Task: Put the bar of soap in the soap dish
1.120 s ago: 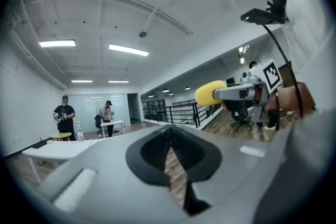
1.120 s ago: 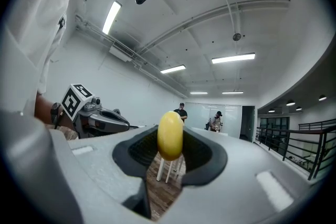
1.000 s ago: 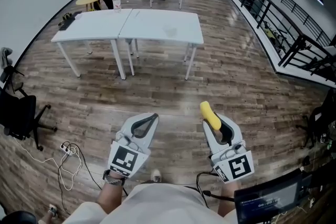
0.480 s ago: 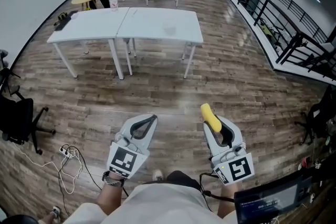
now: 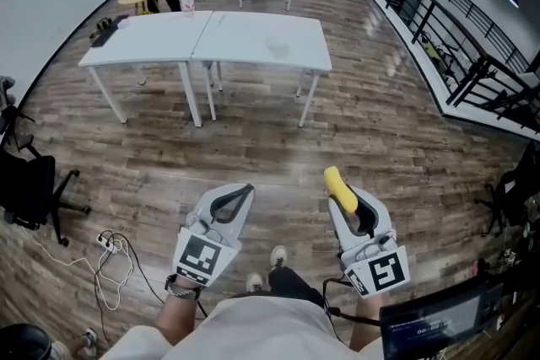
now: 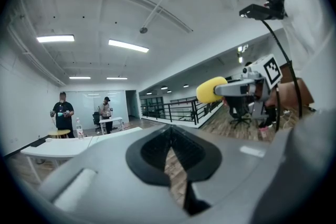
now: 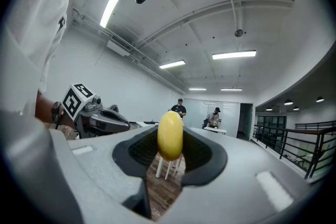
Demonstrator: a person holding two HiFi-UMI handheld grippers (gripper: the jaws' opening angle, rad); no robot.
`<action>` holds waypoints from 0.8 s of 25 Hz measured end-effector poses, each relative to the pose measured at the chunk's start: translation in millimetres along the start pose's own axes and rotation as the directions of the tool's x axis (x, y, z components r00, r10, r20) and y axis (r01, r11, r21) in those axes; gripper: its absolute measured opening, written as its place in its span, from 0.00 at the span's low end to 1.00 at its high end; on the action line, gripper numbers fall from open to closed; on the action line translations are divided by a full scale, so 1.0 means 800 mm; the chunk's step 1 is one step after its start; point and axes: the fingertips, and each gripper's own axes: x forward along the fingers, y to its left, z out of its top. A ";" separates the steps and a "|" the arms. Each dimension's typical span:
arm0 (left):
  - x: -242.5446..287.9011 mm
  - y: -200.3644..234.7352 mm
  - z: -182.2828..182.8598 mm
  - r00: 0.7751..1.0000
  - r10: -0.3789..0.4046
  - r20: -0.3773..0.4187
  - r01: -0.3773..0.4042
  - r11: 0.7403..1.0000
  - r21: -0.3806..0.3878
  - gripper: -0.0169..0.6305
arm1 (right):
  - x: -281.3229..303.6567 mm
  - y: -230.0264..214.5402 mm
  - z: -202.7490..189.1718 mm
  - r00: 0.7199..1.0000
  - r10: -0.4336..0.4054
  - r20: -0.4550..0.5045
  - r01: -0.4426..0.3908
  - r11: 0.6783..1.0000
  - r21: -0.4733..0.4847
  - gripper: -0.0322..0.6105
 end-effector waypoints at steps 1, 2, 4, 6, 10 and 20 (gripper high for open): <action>0.001 0.000 0.000 1.000 0.000 -0.001 0.000 1.000 -0.003 0.04 | 0.001 0.000 -0.001 1.000 0.001 -0.002 -0.001 1.000 0.001 0.24; 0.002 0.000 -0.001 1.000 -0.001 -0.003 0.001 1.000 -0.004 0.04 | 0.001 0.000 -0.002 1.000 0.001 -0.004 -0.001 1.000 0.003 0.24; 0.004 0.001 -0.001 1.000 -0.002 -0.005 0.002 1.000 -0.005 0.04 | 0.002 -0.002 -0.004 1.000 -0.001 -0.009 0.001 1.000 0.002 0.24; 0.007 0.001 0.000 1.000 -0.002 -0.004 0.002 1.000 -0.008 0.04 | 0.003 -0.004 -0.005 1.000 -0.002 -0.012 0.002 1.000 0.000 0.24; 0.014 0.002 -0.003 1.000 -0.005 -0.009 0.005 1.000 -0.014 0.04 | 0.004 -0.009 -0.007 1.000 -0.006 -0.011 0.006 1.000 0.002 0.24; 0.038 0.010 -0.002 1.000 -0.003 -0.022 0.003 1.000 -0.016 0.04 | 0.018 -0.031 -0.017 1.000 -0.006 -0.001 0.006 1.000 0.027 0.24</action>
